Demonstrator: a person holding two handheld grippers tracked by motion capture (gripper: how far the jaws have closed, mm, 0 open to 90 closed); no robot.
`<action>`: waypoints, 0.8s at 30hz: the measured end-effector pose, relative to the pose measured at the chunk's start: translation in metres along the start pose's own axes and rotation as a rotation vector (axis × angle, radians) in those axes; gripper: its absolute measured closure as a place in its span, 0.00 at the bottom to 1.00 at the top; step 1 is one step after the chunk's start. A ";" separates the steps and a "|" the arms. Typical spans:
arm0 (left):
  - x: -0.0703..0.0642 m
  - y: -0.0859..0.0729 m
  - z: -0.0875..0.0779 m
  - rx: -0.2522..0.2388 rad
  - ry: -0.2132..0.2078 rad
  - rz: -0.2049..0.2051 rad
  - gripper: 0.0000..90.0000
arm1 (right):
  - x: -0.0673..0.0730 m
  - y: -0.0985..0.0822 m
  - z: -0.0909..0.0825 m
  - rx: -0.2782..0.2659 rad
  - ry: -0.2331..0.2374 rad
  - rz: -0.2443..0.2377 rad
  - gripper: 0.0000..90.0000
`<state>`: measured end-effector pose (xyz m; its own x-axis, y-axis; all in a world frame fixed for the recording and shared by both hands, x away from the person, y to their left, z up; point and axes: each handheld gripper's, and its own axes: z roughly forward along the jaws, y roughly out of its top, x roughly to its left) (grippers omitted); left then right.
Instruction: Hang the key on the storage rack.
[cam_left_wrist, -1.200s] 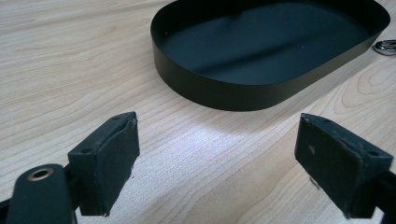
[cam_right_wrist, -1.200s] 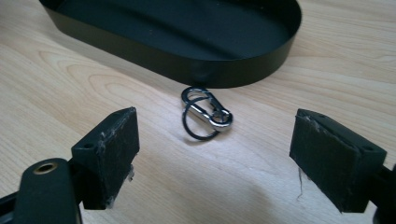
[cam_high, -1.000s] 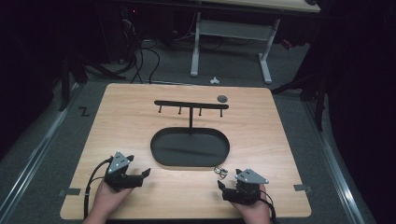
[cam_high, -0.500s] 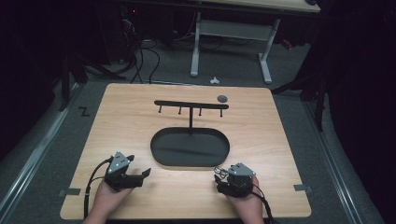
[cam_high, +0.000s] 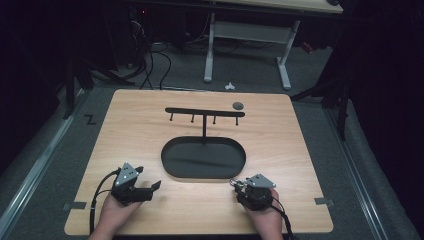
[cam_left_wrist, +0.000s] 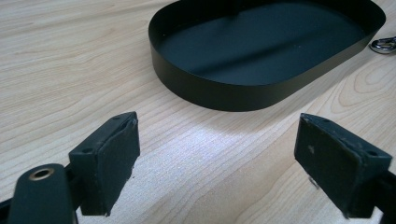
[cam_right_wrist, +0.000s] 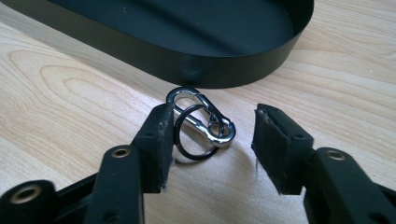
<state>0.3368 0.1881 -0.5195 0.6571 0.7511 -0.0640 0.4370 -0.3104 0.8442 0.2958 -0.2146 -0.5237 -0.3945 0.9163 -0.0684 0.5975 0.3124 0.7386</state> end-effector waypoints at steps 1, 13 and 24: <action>0.000 0.000 0.000 0.000 -0.001 0.000 0.16 | -0.001 0.000 0.000 -0.003 -0.001 -0.004 0.58; 0.000 0.000 0.001 0.001 -0.007 0.002 0.16 | -0.011 -0.007 -0.007 -0.005 -0.006 0.030 0.68; -0.001 0.000 0.002 0.003 -0.007 0.004 0.17 | -0.016 -0.009 -0.007 0.002 0.021 0.042 0.80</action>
<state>0.3375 0.1866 -0.5202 0.6631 0.7458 -0.0643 0.4360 -0.3150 0.8430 0.2918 -0.2339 -0.5239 -0.3837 0.9231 -0.0234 0.6148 0.2743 0.7394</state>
